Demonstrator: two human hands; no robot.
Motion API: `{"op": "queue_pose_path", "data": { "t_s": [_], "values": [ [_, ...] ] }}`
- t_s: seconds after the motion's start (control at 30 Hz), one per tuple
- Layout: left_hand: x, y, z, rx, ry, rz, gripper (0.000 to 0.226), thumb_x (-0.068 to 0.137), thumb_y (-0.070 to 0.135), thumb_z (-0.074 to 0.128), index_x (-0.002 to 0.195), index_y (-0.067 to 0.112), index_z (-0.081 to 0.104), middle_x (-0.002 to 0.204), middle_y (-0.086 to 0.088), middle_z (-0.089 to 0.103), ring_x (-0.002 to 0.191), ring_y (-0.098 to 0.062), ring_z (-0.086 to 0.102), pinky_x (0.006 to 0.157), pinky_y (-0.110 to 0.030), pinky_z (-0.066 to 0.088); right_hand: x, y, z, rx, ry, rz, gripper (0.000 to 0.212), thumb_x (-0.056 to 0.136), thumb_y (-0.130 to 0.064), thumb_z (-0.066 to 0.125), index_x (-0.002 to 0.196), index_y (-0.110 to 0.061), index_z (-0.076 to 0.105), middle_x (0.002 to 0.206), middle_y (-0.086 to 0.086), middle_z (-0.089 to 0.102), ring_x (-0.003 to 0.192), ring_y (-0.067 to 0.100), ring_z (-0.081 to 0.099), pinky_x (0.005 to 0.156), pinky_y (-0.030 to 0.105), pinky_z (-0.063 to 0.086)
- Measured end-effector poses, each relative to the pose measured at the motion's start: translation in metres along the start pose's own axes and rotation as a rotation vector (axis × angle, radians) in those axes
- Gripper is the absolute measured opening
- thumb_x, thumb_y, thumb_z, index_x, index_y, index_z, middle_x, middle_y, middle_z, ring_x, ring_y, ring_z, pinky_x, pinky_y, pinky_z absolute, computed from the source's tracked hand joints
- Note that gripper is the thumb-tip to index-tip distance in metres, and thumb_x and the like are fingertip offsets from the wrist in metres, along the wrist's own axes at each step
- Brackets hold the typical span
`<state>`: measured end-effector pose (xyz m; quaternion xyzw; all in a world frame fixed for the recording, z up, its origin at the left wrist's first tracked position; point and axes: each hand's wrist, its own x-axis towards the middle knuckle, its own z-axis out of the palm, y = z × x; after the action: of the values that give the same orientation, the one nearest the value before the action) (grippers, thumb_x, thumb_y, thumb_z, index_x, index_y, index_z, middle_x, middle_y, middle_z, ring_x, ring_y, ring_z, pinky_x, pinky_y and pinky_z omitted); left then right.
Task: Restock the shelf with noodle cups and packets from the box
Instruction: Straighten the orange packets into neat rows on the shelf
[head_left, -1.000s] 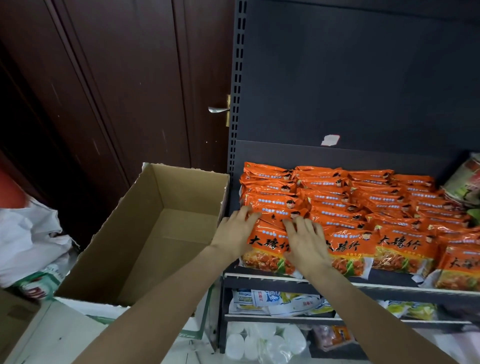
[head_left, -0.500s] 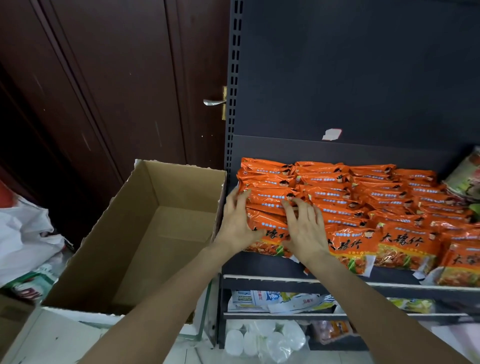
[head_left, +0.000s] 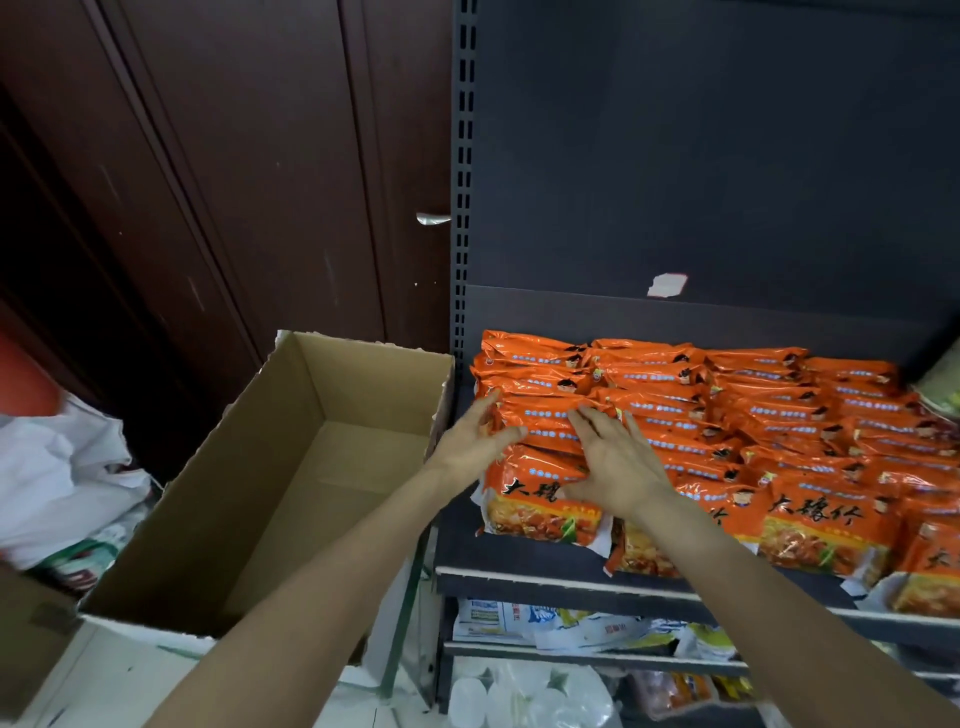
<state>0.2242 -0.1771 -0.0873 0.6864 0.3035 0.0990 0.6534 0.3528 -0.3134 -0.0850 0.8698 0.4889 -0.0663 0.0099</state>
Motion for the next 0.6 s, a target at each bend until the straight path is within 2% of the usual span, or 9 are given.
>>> {"op": "queue_pose_path", "data": {
  "t_s": [0.07, 0.1, 0.17, 0.23, 0.3, 0.4, 0.5, 0.6],
  "values": [
    [0.008, 0.009, -0.005, 0.059, 0.139, 0.006, 0.059, 0.091, 0.04, 0.057, 0.143, 0.028, 0.032, 0.135, 0.002, 0.05, 0.109, -0.012, 0.053, 0.086, -0.023, 0.042, 0.002, 0.004, -0.003, 0.077, 0.008, -0.057, 0.108, 0.071, -0.061, 0.067, 0.15, -0.02, 0.005, 0.157, 0.002, 0.004, 0.145, 0.021, 0.004, 0.118, 0.039, -0.004],
    [0.015, 0.012, -0.008, 0.073, 0.187, 0.005, 0.057, 0.091, 0.041, 0.055, 0.142, 0.028, 0.033, 0.136, 0.002, 0.049, 0.115, -0.014, 0.051, 0.088, -0.024, 0.04, 0.004, 0.005, -0.006, 0.136, 0.025, -0.085, 0.107, 0.07, -0.063, 0.067, 0.15, -0.022, 0.008, 0.157, 0.0, 0.005, 0.145, 0.022, 0.005, 0.119, 0.039, 0.0],
    [0.028, 0.016, -0.011, 0.065, 0.231, -0.006, 0.059, 0.091, 0.043, 0.055, 0.143, 0.027, 0.032, 0.14, 0.003, 0.045, 0.125, -0.018, 0.046, 0.103, -0.032, 0.036, 0.013, 0.01, -0.013, 0.252, 0.066, -0.113, 0.098, 0.074, -0.063, 0.063, 0.149, -0.023, 0.014, 0.156, -0.002, 0.009, 0.144, 0.021, 0.009, 0.119, 0.038, 0.009],
    [0.041, 0.02, -0.011, 0.03, 0.229, -0.023, 0.065, 0.09, 0.044, 0.055, 0.147, 0.029, 0.027, 0.142, 0.004, 0.043, 0.126, -0.019, 0.046, 0.109, -0.038, 0.034, 0.026, 0.016, -0.019, 0.285, 0.111, -0.102, 0.086, 0.082, -0.059, 0.056, 0.149, -0.022, 0.016, 0.156, -0.002, 0.013, 0.143, 0.02, 0.012, 0.118, 0.038, 0.014],
    [0.051, 0.026, -0.009, -0.04, 0.212, -0.067, 0.065, 0.092, 0.041, 0.054, 0.148, 0.031, 0.021, 0.139, 0.004, 0.045, 0.124, -0.019, 0.048, 0.104, -0.036, 0.036, 0.04, 0.021, -0.022, 0.256, 0.103, -0.084, 0.081, 0.087, -0.056, 0.051, 0.149, -0.02, 0.015, 0.157, -0.001, 0.012, 0.144, 0.02, 0.013, 0.118, 0.038, 0.015],
    [0.06, 0.029, -0.004, -0.069, 0.144, -0.104, 0.055, 0.091, 0.038, 0.056, 0.141, 0.036, 0.034, 0.137, 0.004, 0.051, 0.112, -0.016, 0.055, 0.099, -0.036, 0.042, 0.055, 0.027, -0.019, 0.195, 0.066, -0.072, 0.079, 0.089, -0.057, 0.047, 0.15, -0.019, 0.013, 0.157, 0.002, 0.012, 0.144, 0.023, 0.014, 0.118, 0.038, 0.014],
    [0.066, 0.025, 0.002, -0.037, 0.077, -0.139, 0.062, 0.088, 0.034, 0.061, 0.143, 0.03, 0.031, 0.137, 0.009, 0.045, 0.123, -0.018, 0.049, 0.105, -0.04, 0.039, 0.063, 0.032, -0.017, 0.142, 0.051, -0.068, 0.079, 0.089, -0.06, 0.044, 0.15, -0.018, 0.015, 0.157, 0.001, 0.012, 0.143, 0.022, 0.014, 0.119, 0.035, 0.012],
    [0.075, 0.028, -0.007, -0.027, 0.203, -0.109, 0.053, 0.09, 0.033, 0.059, 0.138, 0.022, 0.039, 0.121, 0.002, 0.056, 0.116, -0.021, 0.055, 0.1, -0.036, 0.041, 0.068, 0.038, -0.016, 0.107, 0.075, -0.069, 0.082, 0.086, -0.065, 0.043, 0.149, -0.019, 0.018, 0.156, 0.002, 0.014, 0.143, 0.022, 0.013, 0.118, 0.037, 0.012]
  ]
}}
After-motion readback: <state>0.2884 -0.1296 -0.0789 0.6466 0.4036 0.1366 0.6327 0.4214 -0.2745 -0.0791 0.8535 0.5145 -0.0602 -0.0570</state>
